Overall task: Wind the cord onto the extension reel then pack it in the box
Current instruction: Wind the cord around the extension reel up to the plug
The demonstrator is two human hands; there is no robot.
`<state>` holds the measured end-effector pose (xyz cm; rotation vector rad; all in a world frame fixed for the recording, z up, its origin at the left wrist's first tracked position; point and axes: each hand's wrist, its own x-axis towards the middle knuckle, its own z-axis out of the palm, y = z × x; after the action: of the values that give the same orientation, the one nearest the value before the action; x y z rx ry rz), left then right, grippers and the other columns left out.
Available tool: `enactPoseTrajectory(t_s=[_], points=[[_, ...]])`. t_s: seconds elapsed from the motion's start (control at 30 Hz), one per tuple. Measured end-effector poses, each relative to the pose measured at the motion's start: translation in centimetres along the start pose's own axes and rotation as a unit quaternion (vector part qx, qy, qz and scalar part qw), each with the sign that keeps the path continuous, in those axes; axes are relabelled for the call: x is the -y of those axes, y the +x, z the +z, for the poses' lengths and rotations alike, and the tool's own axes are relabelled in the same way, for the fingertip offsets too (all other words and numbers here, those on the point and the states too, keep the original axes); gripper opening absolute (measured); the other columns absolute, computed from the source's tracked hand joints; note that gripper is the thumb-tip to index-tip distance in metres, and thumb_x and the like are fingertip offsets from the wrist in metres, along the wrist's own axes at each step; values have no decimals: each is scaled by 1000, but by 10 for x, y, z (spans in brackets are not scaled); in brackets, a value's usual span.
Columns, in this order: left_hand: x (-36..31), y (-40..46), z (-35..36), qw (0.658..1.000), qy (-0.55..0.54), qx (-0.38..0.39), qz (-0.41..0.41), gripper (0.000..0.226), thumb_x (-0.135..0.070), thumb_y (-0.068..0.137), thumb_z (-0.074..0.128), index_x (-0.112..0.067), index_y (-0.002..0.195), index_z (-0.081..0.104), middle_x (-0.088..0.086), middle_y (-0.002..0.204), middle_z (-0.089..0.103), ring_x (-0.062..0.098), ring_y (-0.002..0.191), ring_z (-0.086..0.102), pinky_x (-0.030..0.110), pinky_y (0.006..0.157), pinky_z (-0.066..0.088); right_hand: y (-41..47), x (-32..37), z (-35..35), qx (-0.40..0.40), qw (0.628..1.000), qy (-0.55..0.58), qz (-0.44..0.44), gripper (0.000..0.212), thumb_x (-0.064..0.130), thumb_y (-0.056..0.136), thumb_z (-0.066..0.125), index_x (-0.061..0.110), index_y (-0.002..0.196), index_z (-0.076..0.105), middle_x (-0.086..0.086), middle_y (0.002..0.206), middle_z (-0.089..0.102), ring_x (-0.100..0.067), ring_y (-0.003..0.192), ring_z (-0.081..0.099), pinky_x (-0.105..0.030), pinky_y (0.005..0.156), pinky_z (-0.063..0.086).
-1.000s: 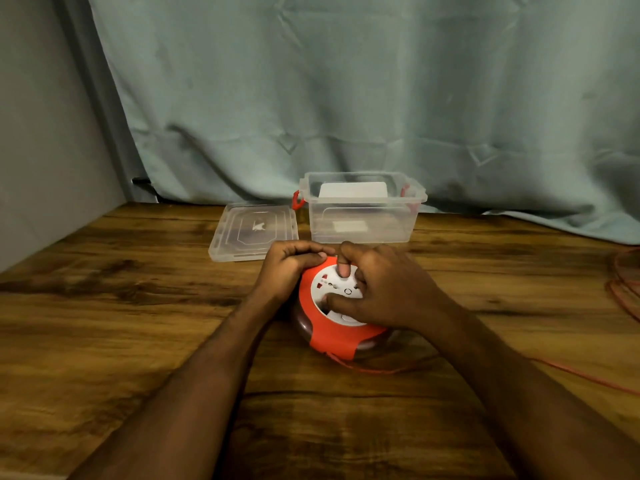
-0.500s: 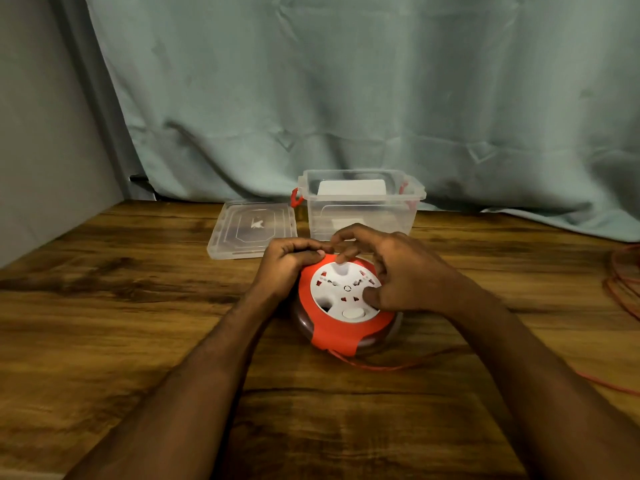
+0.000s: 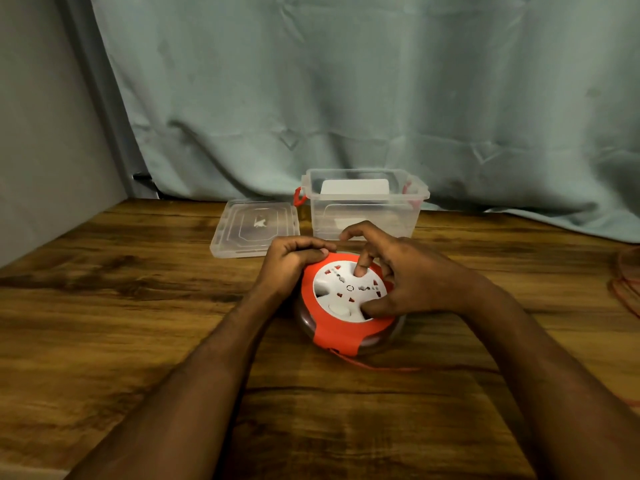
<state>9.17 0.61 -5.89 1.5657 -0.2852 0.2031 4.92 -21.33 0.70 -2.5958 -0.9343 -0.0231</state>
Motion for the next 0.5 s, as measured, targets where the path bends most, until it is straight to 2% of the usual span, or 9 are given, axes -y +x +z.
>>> enactPoseTrajectory(t_s=[0.07,0.2,0.37,0.5], points=[[1,0,0,1000,1,1,0,20,2,85,61,-6,95,77,14,95,76,30,87,73,37,76,57,-1,3,1,-15,1000,-27,1,92,51,66,89,45,138,31,15,100,64,-10,90,67,-33,68,60],[1,0,0,1000,-2,-2,-2,19,2,85,62,-2,96,76,17,96,76,35,89,71,44,83,58,-2,7,6,-46,995,-87,-10,76,64,66,84,40,125,42,23,77,53,2,71,58,-12,55,37],[0,0,0,1000,-5,-1,-3,19,4,85,61,0,96,76,20,98,75,36,90,70,45,84,58,2,11,14,-86,989,-117,2,52,72,67,77,36,96,54,22,66,47,6,63,45,-18,55,30],[-1,0,0,1000,-3,0,-4,19,4,86,60,-2,94,76,18,96,75,31,86,71,42,80,58,6,13,21,-124,982,-139,19,50,77,73,68,28,74,58,17,61,49,5,61,44,-22,57,32]])
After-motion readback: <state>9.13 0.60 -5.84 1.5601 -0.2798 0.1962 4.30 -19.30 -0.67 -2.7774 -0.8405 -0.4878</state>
